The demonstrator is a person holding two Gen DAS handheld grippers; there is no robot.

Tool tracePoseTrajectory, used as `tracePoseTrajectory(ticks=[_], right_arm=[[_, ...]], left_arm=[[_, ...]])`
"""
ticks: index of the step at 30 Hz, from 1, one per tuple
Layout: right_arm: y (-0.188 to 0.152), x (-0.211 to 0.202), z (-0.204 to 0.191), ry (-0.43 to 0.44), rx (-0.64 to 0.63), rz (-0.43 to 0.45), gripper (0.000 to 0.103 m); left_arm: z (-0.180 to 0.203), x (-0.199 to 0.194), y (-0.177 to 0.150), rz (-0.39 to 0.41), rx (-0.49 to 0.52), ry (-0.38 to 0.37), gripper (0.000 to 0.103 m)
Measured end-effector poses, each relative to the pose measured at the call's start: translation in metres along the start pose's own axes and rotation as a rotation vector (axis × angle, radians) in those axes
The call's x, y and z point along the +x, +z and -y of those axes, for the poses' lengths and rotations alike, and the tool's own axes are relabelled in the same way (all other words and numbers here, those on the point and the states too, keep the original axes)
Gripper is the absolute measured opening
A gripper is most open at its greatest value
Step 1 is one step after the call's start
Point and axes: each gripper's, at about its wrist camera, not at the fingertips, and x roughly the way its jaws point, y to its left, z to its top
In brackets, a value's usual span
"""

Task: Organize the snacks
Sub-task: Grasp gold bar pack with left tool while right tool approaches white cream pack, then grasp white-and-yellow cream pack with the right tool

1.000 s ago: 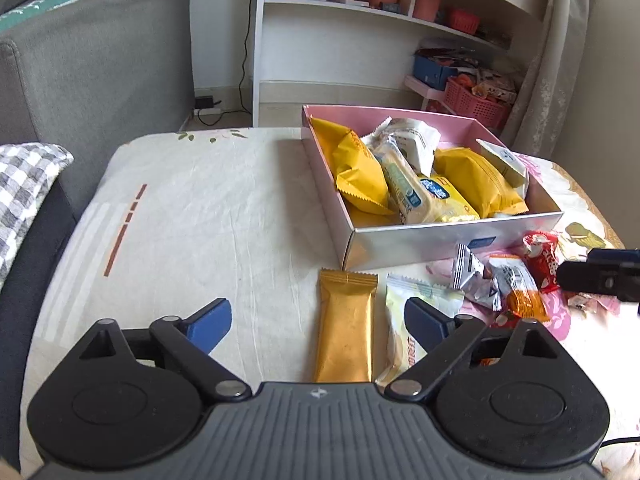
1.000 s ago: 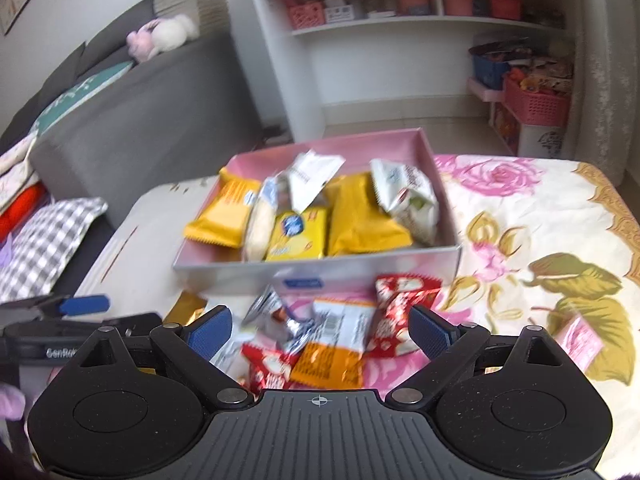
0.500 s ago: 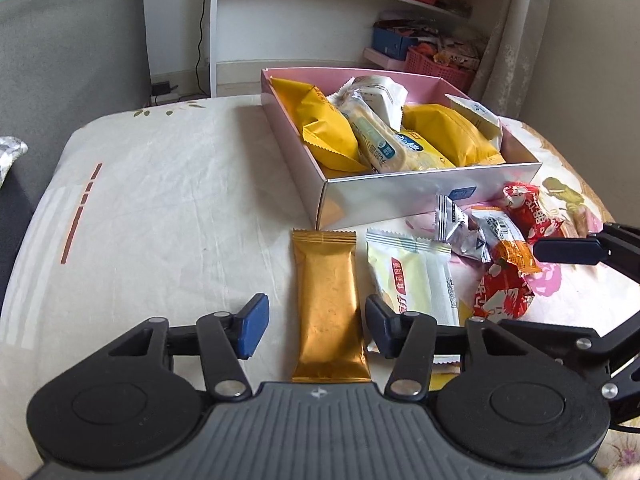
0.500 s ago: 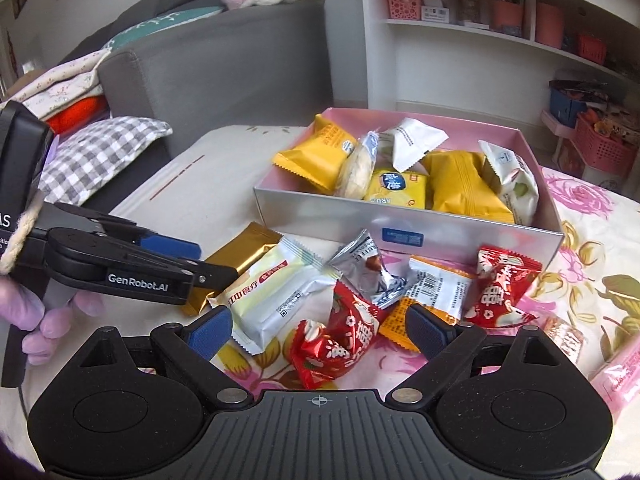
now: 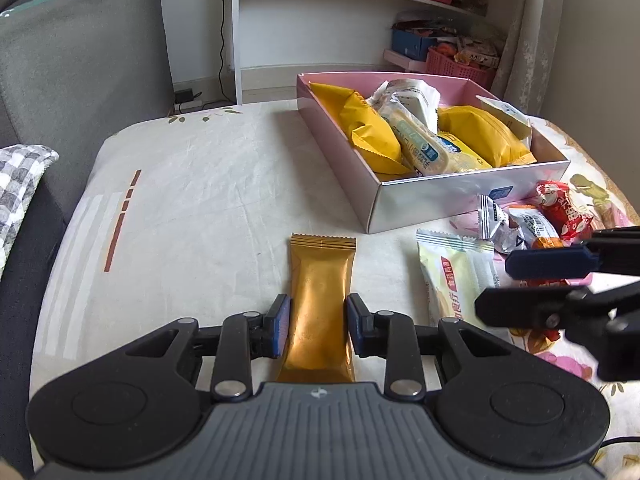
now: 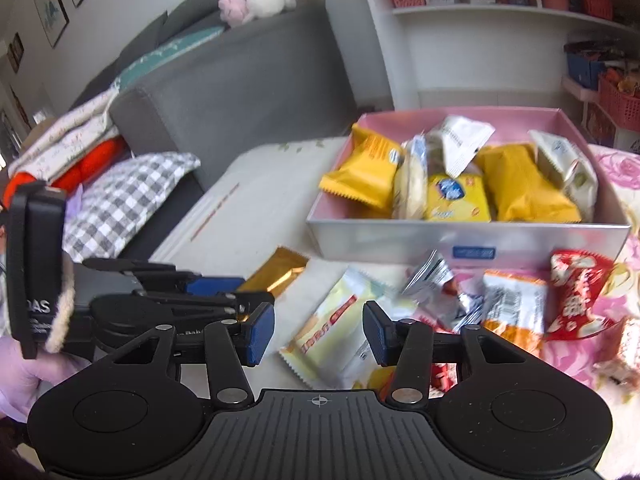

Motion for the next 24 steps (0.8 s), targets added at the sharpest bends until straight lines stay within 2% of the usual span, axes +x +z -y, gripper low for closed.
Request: tracePoseTrajectory(ticks=[3, 6, 10, 13, 19, 24], right_arm=[[-0.006, 0.011, -0.008, -0.048, -0.029, -0.058, 0.061], [-0.011, 0.017, -0.013, -0.083, -0.047, -0.059, 0.073], [-0.012, 0.025, -0.017, -0.123, -0.055, -0.041, 0.081], [-0.013, 0.029, -0.023, -0.140, -0.085, -0.018, 0.084], [-0.021, 0.033, -0.032, -0.164, -0.185, 0.020, 0.084], [-0.025, 0.031, -0.037, -0.151, -0.256, 0.002, 0.083]], left_arm=[[0.000, -0.002, -0.005, 0.017, 0.018, 0.011, 0.033], [-0.002, -0.002, -0.007, 0.024, 0.036, 0.002, 0.036], [-0.007, -0.004, -0.010, 0.034, 0.047, -0.012, 0.044], [-0.011, -0.005, -0.013, 0.046, 0.050, -0.016, 0.049], [-0.013, -0.005, -0.017, 0.066, 0.068, -0.014, 0.050], [-0.014, -0.006, -0.017, 0.060, 0.068, -0.024, 0.048]])
